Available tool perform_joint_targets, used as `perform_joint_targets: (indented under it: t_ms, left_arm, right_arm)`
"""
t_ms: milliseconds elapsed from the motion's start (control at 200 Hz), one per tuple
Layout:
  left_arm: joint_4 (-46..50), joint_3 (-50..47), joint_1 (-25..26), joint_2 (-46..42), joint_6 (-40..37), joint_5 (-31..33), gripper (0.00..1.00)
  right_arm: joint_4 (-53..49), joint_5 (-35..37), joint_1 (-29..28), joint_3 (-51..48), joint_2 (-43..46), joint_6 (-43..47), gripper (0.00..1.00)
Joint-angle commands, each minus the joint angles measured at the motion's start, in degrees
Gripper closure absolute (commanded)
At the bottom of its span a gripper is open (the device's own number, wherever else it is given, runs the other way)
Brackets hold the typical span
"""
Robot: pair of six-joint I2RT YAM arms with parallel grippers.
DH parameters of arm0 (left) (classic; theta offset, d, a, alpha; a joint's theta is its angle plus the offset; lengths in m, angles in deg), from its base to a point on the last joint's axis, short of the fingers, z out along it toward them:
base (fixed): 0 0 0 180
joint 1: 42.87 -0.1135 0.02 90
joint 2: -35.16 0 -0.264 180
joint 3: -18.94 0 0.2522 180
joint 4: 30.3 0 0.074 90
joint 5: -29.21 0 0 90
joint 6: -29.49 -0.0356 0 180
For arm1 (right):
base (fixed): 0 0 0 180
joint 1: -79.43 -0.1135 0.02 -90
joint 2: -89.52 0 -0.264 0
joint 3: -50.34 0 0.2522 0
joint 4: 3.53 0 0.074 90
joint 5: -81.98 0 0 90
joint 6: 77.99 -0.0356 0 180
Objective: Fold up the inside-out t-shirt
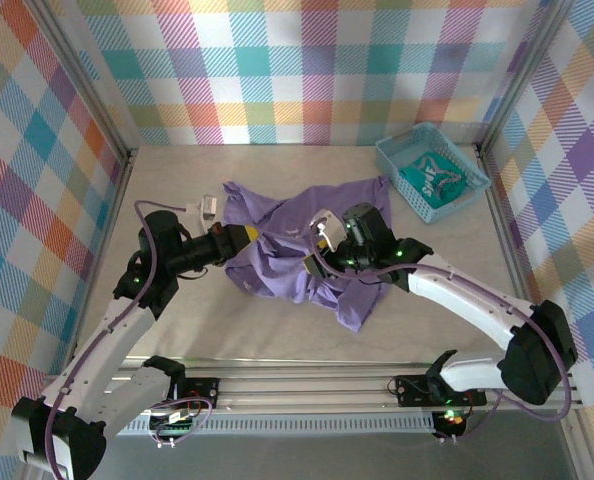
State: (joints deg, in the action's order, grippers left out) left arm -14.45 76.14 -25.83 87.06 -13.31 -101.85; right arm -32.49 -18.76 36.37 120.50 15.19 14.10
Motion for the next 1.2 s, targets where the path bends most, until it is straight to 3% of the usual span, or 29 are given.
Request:
perform_joint_targets:
  t_ms: [0, 160, 365, 445, 485, 530, 595, 670, 760, 875, 980, 1055, 1195]
  left_arm:
    - [2.04, 2.21, -0.78, -1.11, -2.63, -0.41, 1.00]
    - [2.90, 2.68, -0.78, -1.25, -3.25, -0.93, 1.00]
    - [4.74, 3.02, -0.78, -1.31, -5.38, -1.04, 1.00]
    - [4.70, 3.17, -0.78, -1.02, -5.80, -0.99, 1.00]
    - [4.68, 3.35, -0.82, -0.77, -5.99, -0.67, 1.00]
    - [4.46, 3.40, -0.78, -0.69, -6.06, -0.12, 1.00]
    - [5.90, 3.91, -0.80, -0.95, -6.65, 4.15, 1.00]
    - [11.39, 5.90, -0.87, -0.93, -9.45, 12.80, 1.00]
    - [16.26, 6.71, -0.87, -0.45, -12.52, 22.12, 1.00]
    - [14.35, 5.71, -0.95, 2.19, -12.03, 24.52, 1.00]
    - [11.21, 5.87, -0.95, 4.94, -11.58, 23.39, 1.00]
    - [11.68, 5.90, -0.95, 5.36, -12.17, 23.09, 0.94]
    - [16.01, 5.16, -0.95, 2.06, -14.56, 24.71, 0.67]
  right_arm:
    - [4.01, -0.51, -1.21, 1.63, -1.65, 5.90, 0.45]
    - [5.89, -0.61, -1.21, 5.99, -8.41, 9.73, 0.31]
    - [5.64, 0.99, -1.23, 13.29, -16.35, 11.55, 0.30]
    - [5.52, -0.28, -1.23, 14.52, -18.13, 10.68, 0.40]
    - [4.37, -2.34, -1.23, 15.58, -18.93, 10.19, 0.50]
    - [2.35, -5.31, -1.12, 16.49, -19.79, 9.62, 0.68]
    - [-1.83, -11.54, -0.71, 17.37, -19.82, 8.55, 0.88]
    - [-4.92, -23.23, 1.23, 16.69, -18.17, 5.47, 0.99]
    - [-1.29, -37.62, 4.10, 13.22, -14.28, -2.41, 1.00]
    - [9.69, -46.83, 5.53, 9.49, -10.62, -12.70, 1.00]
    - [14.45, -48.36, 5.54, 9.10, -10.47, -17.99, 1.00]
    - [16.87, -48.28, 6.02, 9.08, -11.12, -20.71, 1.00]
    - [19.77, -47.00, 7.09, 9.25, -13.14, -24.56, 1.00]
